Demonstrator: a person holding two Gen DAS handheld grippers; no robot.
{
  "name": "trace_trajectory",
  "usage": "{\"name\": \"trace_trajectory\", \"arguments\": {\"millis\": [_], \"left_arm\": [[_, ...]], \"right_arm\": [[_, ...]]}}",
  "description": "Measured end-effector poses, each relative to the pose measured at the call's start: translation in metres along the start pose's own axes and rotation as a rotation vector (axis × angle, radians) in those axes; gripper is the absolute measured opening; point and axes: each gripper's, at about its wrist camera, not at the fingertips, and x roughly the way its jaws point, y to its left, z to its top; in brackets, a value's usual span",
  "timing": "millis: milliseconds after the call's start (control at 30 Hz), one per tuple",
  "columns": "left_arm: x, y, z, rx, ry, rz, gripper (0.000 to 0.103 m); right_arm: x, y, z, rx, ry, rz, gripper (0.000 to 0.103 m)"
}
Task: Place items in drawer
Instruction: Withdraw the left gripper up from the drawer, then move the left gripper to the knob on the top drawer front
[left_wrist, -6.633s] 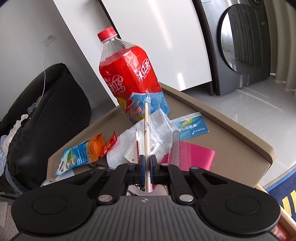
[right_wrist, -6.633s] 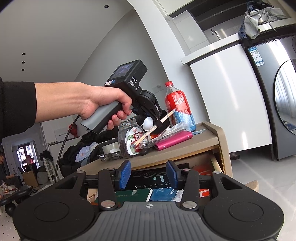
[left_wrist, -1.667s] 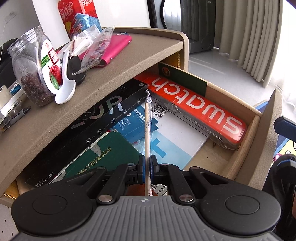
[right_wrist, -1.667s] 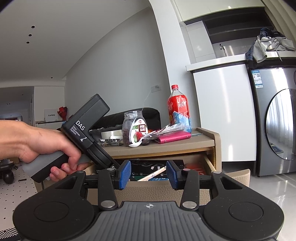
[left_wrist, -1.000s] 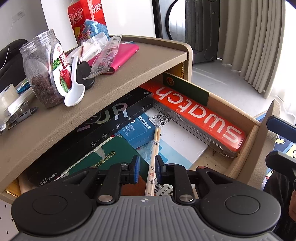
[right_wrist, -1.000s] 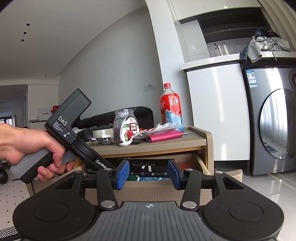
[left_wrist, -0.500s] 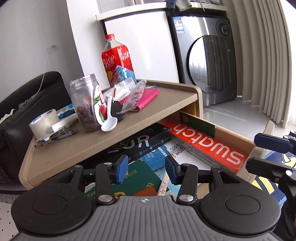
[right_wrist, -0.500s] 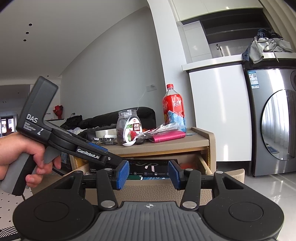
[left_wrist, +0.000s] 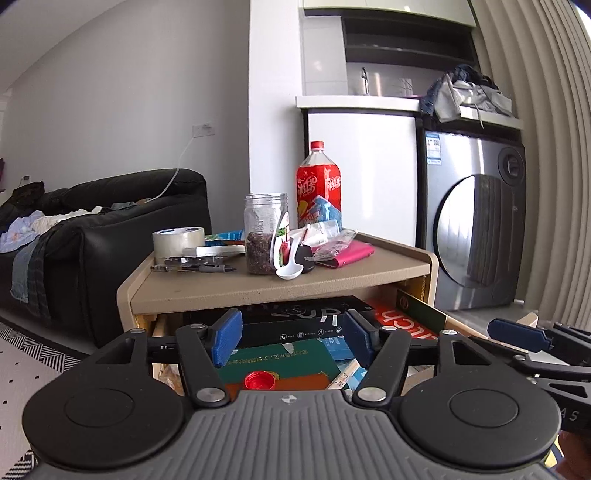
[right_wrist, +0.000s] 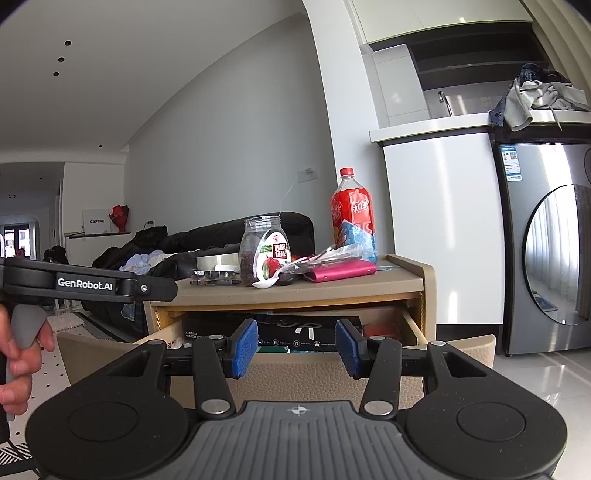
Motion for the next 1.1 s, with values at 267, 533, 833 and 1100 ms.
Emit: {"name": "trace_trajectory", "arguments": {"millis": [267, 533, 833, 1100], "left_arm": [[-0.039, -0.013, -0.018, -0.025, -0.092, 0.075, 0.085], [-0.062, -0.011, -0.038, -0.087, -0.106, 0.094, 0.097], [-0.069, -0.015, -0.052, -0.098, -0.085, 0.117, 0.102], [-0.076, -0.012, -0.066, -0.124, -0.073, 0.138, 0.103]], "right_arm": [[-0.007, 0.012, -0.005, 0.007, 0.003, 0.015, 0.051], [-0.016, 0.012, -0.005, 0.013, 0.014, 0.014, 0.052], [-0.022, 0.017, -0.003, -0.003, -0.009, 0.007, 0.055], [-0.03, 0.026, -0.004, 0.006, -0.041, 0.009, 0.059]]}}
